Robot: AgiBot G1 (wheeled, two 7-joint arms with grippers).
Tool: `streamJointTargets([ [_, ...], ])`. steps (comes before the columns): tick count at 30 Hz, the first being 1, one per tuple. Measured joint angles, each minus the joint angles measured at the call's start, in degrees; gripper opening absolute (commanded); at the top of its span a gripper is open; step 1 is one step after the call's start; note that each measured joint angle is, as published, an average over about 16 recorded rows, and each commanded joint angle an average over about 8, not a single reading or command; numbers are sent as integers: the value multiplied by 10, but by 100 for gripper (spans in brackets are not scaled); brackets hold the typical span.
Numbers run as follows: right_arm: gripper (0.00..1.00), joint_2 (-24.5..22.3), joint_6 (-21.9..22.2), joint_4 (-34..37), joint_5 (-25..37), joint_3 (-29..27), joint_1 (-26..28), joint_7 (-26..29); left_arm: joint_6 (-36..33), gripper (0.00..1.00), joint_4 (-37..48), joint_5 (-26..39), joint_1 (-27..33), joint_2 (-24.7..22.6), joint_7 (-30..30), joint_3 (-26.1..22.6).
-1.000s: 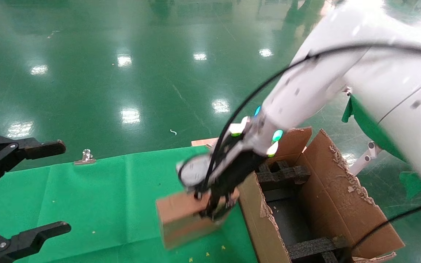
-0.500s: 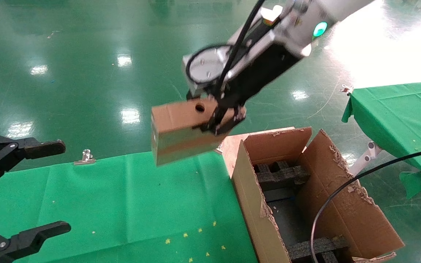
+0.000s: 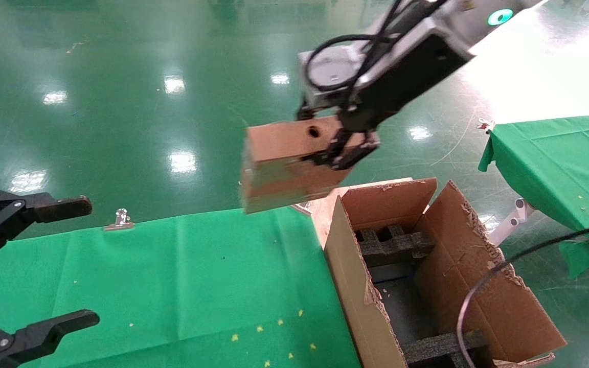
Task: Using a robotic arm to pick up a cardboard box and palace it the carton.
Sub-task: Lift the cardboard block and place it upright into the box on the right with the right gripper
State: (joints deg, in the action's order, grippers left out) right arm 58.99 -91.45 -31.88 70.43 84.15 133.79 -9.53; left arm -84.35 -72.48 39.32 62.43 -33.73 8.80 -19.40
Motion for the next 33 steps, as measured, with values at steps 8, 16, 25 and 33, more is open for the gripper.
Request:
streamJointTargets([
  [8, 0, -76, -1, -32, -5, 82, 53, 29, 0, 100, 0, 0, 0, 0, 0, 0],
  [16, 0, -162, 4, -80, -15, 162, 100, 103, 0, 100, 0, 0, 0, 0, 0, 0],
  [25, 0, -254, 26, -133, -20, 216, 125, 258, 0, 100, 0, 0, 0, 0, 0, 0],
  [33, 0, -358, 75, -228, 1, 235, 137, 432, 0, 100, 0, 0, 0, 0, 0, 0],
])
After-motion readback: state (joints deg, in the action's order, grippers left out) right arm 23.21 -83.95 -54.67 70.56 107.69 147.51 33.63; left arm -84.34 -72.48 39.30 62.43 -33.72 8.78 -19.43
